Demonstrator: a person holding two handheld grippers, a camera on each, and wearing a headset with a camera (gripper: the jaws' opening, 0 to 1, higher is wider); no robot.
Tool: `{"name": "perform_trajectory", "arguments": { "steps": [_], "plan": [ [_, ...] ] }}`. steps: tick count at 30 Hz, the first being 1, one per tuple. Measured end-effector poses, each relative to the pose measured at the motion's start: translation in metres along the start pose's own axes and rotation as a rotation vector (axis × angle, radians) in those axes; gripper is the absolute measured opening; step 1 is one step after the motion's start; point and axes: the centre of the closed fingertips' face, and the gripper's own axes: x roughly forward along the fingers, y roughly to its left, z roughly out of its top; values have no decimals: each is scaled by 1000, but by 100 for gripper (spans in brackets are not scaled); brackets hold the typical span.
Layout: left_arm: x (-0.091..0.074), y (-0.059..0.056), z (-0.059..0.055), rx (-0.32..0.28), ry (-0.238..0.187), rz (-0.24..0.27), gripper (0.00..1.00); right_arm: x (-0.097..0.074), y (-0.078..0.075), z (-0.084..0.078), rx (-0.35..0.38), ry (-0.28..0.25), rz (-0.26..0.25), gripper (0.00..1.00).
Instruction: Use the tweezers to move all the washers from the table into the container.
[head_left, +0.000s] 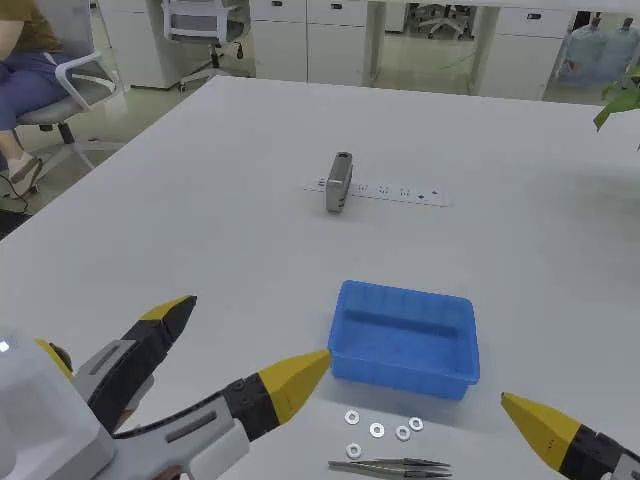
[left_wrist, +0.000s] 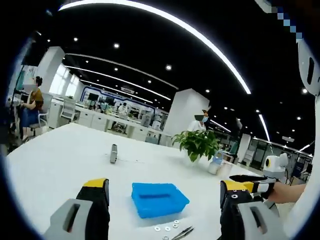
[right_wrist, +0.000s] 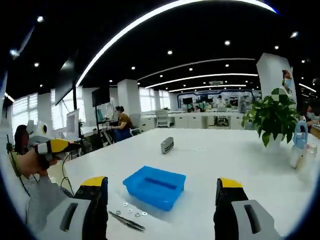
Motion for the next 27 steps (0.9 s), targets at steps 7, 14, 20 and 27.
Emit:
{"name": "perform_trajectory", "arguments": {
  "steps": [7, 14, 20, 27],
  "plan": [
    [-2, -3, -3, 13, 37, -113, 94, 13, 15, 5, -18, -9, -48, 89],
    [-6, -3, -14, 38, 92, -157, 94, 14, 25, 7, -11, -34, -57, 89],
    [-8, 0, 1, 14, 25, -61, 95, 16, 22, 5, -21, -7, 0, 89],
    [-7, -3, -6, -2, 24, -34, 95, 15, 22, 6, -22, -9, 40, 89]
  ]
}}
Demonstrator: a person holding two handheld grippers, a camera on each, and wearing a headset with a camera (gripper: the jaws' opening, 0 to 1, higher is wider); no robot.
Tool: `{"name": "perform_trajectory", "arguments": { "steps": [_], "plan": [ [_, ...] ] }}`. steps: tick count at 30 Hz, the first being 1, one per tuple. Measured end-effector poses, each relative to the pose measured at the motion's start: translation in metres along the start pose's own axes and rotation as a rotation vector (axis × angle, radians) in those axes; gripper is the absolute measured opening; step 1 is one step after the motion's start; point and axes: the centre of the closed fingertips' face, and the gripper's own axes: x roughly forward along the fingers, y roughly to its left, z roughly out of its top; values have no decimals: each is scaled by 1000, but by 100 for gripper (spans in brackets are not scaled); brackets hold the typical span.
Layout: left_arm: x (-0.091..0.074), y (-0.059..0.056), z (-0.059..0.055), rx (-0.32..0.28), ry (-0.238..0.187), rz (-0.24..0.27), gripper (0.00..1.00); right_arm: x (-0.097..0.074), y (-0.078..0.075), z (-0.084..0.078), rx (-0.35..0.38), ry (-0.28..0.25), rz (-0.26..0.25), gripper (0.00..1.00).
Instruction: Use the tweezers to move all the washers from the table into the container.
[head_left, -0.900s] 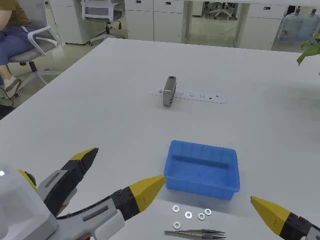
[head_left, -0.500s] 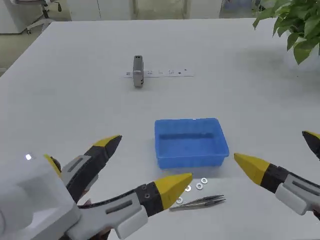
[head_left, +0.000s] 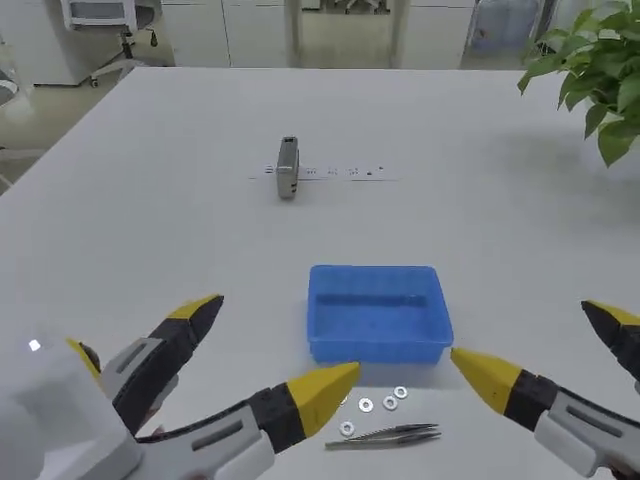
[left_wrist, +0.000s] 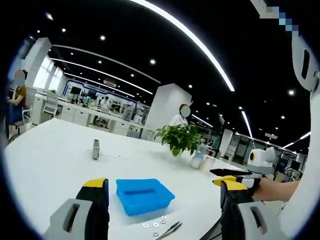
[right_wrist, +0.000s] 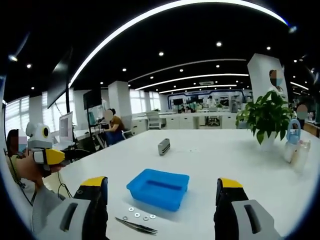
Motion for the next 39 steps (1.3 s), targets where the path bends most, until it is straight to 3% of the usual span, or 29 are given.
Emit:
{"name": "perform_trajectory", "arguments": {
  "steps": [4, 7, 11, 15, 24, 30, 35, 39],
  "plan": [
    [-1, -2, 6, 6, -43, 10, 94, 0, 0, -8, -6, 20, 21, 88],
    [-2, -1, 3, -16, -45, 33, 94, -1, 3, -7, -15, 31, 42, 88],
    [-6, -5, 4, 5, -53, 44, 94, -2, 5, -3, -20, 19, 58, 89],
    [-10, -1, 4, -3, -68, 67, 94, 0, 5, -7, -31, 30, 71, 88],
    [-15, 7, 8, 2, -75, 97, 94, 0, 1, -5, -21, 20, 67, 88],
    [-13, 5, 7, 3, -63, 89, 95, 4, 1, -7, -6, 25, 72, 88],
    [-19, 4, 11, 1, -73, 97, 94, 13, 6, -5, -4, 29, 103, 88],
    [-26, 10, 10, -19, -87, 137, 94, 16, 15, -3, -19, 29, 140, 88]
  ]
}}
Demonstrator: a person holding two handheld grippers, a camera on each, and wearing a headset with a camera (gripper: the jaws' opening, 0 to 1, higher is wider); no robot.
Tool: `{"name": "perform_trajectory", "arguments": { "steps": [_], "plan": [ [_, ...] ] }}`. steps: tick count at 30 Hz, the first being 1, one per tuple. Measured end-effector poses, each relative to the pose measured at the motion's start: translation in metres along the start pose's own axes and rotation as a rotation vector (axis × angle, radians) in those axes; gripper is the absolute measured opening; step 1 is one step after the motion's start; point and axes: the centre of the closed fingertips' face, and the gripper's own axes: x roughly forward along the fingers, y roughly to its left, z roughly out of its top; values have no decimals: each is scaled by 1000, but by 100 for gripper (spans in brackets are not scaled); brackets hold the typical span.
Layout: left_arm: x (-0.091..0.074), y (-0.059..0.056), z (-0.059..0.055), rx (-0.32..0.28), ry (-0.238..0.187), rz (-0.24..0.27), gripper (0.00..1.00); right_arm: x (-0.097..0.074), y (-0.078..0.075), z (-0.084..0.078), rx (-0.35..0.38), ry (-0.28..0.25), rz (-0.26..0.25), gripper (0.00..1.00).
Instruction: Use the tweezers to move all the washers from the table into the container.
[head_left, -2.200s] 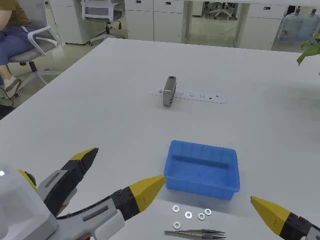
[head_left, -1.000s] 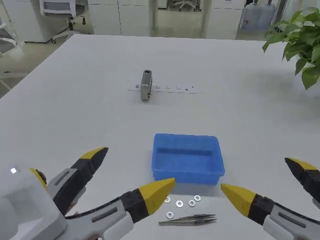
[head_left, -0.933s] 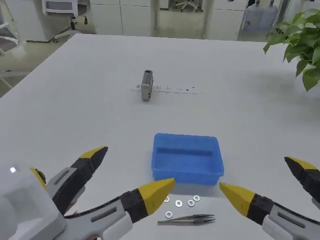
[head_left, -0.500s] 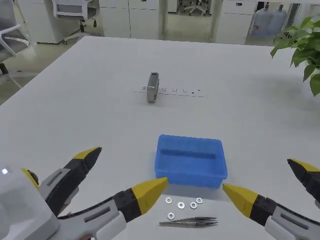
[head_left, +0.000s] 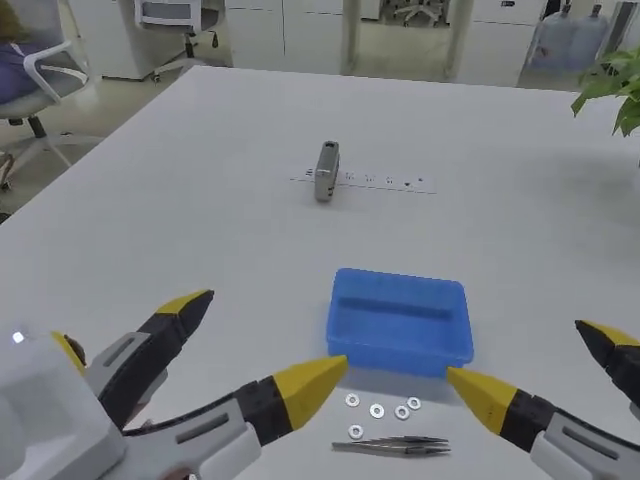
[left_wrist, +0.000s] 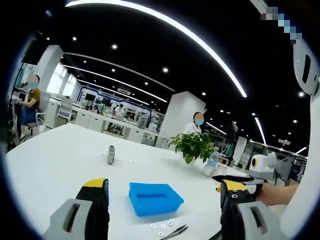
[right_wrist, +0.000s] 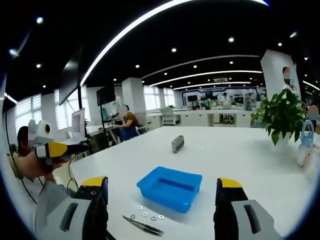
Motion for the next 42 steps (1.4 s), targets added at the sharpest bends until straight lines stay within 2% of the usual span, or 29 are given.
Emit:
{"name": "perform_trajectory", "arguments": {
  "steps": [3, 8, 13, 22, 27, 31, 34, 35, 36, 37, 38, 39, 40, 41, 42],
  "plan": [
    [-1, 1, -1, -19, -6, 7, 94, 0, 0, 0, 6, -4, 3, 88],
    [-2, -2, -1, -14, -4, 13, 94, 3, -3, -4, 25, 6, 10, 88],
    [-2, -3, 0, -22, -9, 15, 94, 6, 0, -1, 24, -5, 19, 88],
    [-3, -2, 4, -9, -13, 30, 94, 11, 3, 4, 20, -9, 44, 88],
    [-3, -3, 0, 31, 2, 30, 95, 10, 0, 4, -7, -18, 42, 87],
    [-2, 6, -10, 70, 52, 40, 93, 6, -3, 0, -42, 10, 26, 85],
    [0, 12, -21, 99, 110, 39, 92, 2, -5, -7, -47, 44, 24, 81],
    [1, 18, -30, 128, 163, 53, 92, -1, -5, -9, -60, 53, 26, 78],
    [1, 20, -33, 138, 184, 56, 91, -1, -5, -10, -67, 60, 29, 72],
    [3, 22, -46, 162, 258, 49, 89, -4, -5, -17, -88, 95, 34, 69],
    [5, 22, -51, 182, 288, 35, 83, -4, -6, -21, -101, 111, 32, 66],
    [8, 21, -61, 204, 339, 6, 75, -5, -4, -27, -116, 142, 49, 62],
    [10, 19, -66, 212, 365, -20, 69, -5, -4, -32, -118, 162, 58, 60],
    [13, 18, -75, 214, 410, -38, 65, -5, -3, -37, -119, 172, 66, 58],
    [17, 16, -78, 222, 422, -58, 65, -5, -2, -40, -119, 182, 75, 56]
  ]
}}
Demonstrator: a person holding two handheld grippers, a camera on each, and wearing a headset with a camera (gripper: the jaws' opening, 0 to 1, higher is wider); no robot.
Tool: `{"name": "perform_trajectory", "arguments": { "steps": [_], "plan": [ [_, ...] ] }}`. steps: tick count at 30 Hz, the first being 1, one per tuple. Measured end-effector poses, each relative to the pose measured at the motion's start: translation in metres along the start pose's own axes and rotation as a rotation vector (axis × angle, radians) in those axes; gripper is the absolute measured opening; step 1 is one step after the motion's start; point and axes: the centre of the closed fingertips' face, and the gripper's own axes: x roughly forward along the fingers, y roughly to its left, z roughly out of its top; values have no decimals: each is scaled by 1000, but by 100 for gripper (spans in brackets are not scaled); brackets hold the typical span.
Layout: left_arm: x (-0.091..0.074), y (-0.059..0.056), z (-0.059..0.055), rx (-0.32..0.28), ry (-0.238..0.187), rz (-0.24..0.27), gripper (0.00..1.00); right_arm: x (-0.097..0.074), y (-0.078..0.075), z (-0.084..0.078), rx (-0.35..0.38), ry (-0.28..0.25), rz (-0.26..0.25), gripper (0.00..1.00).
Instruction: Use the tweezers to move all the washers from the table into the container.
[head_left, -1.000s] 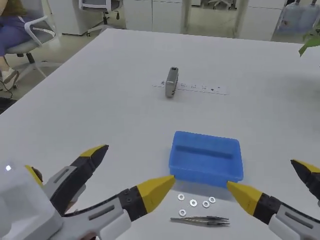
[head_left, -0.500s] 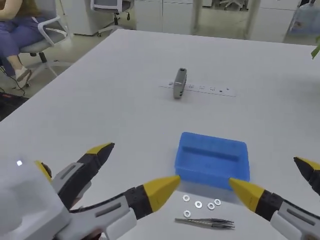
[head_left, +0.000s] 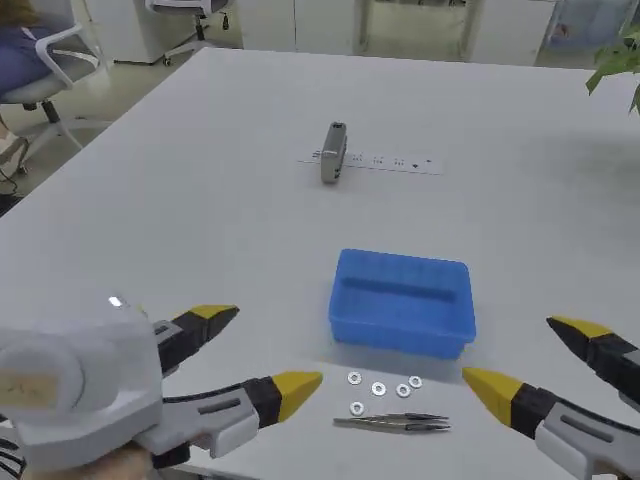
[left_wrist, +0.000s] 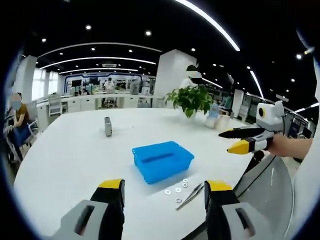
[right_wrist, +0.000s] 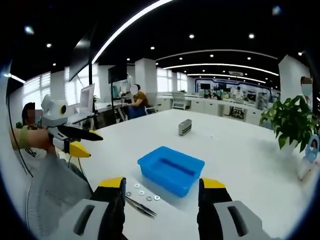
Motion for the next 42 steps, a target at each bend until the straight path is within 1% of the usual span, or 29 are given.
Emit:
{"name": "perform_trajectory", "arguments": {
  "steps": [1, 2, 3, 4, 5, 7, 9, 10, 12, 13, 15, 16, 17, 19, 20, 22, 23, 25, 26, 27, 30, 32, 34, 36, 37, 40, 41, 42],
  "plan": [
    [6, -3, -4, 12, 28, -27, 64, 1, 3, -3, 1, 7, 15, 55],
    [9, -6, -9, 23, 57, -50, 62, 1, 4, -4, 2, 10, 16, 53],
    [13, -9, -13, 51, 81, -69, 58, 2, 5, -6, 2, 17, 20, 52],
    [16, -10, -15, 77, 95, -82, 56, 3, 6, -10, 1, 30, 28, 51],
    [18, -13, -19, 91, 117, -97, 55, 4, 7, -15, -7, 49, 33, 49],
    [23, -18, -25, 102, 152, -133, 56, 6, 8, -21, -26, 77, 42, 46],
    [28, -23, -30, 79, 179, -165, 54, 9, 10, -29, -85, 118, 62, 40],
    [31, -24, -34, 86, 202, -179, 52, 11, 11, -39, -115, 163, 78, 37],
    [33, -24, -41, 132, 243, -182, 49, 15, 11, -51, -170, 218, 97, 34],
    [34, -25, -44, 147, 258, -186, 47, 18, 12, -55, -186, 235, 108, 33],
    [38, -29, -47, 171, 273, -200, 43, 22, 16, -60, -194, 258, 139, 31],
    [39, -31, -48, 181, 278, -207, 40, 24, 16, -61, -202, 261, 149, 31],
    [40, -32, -51, 205, 291, -220, 38, 26, 18, -64, -217, 275, 167, 29],
    [41, -33, -57, 245, 319, -227, 35, 29, 21, -70, -251, 309, 199, 28],
    [43, -34, -60, 265, 335, -233, 33, 32, 22, -74, -280, 331, 216, 27],
    [45, -36, -64, 283, 346, -242, 29, 35, 26, -80, -313, 365, 252, 26],
    [46, -36, -65, 289, 352, -247, 27, 38, 28, -83, -345, 375, 267, 25],
    [49, -37, -67, 300, 364, -250, 26, 41, 31, -90, -384, 413, 304, 24],
    [50, -37, -69, 312, 377, -255, 25, 42, 33, -91, -399, 422, 319, 24],
    [51, -36, -72, 323, 392, -256, 23, 44, 34, -94, -414, 438, 339, 23],
    [55, -33, -79, 369, 436, -257, 20, 49, 36, -98, -448, 464, 373, 21],
    [58, -29, -84, 403, 474, -247, 18, 52, 38, -102, -451, 487, 399, 18],
    [59, -24, -87, 449, 503, -242, 16, 55, 39, -103, -456, 494, 419, 17],
    [61, -25, -90, 461, 515, -245, 15, 59, 40, -106, -455, 513, 439, 15],
    [63, -25, -91, 466, 523, -257, 14, 60, 41, -108, -459, 523, 451, 15],
    [66, -25, -95, 474, 541, -274, 12, 64, 40, -114, -509, 557, 486, 15],
    [67, -25, -95, 476, 544, -278, 12, 65, 41, -117, -527, 572, 505, 14],
    [68, -26, -96, 479, 547, -288, 11, 67, 41, -117, -545, 574, 516, 14]
  ]
}}
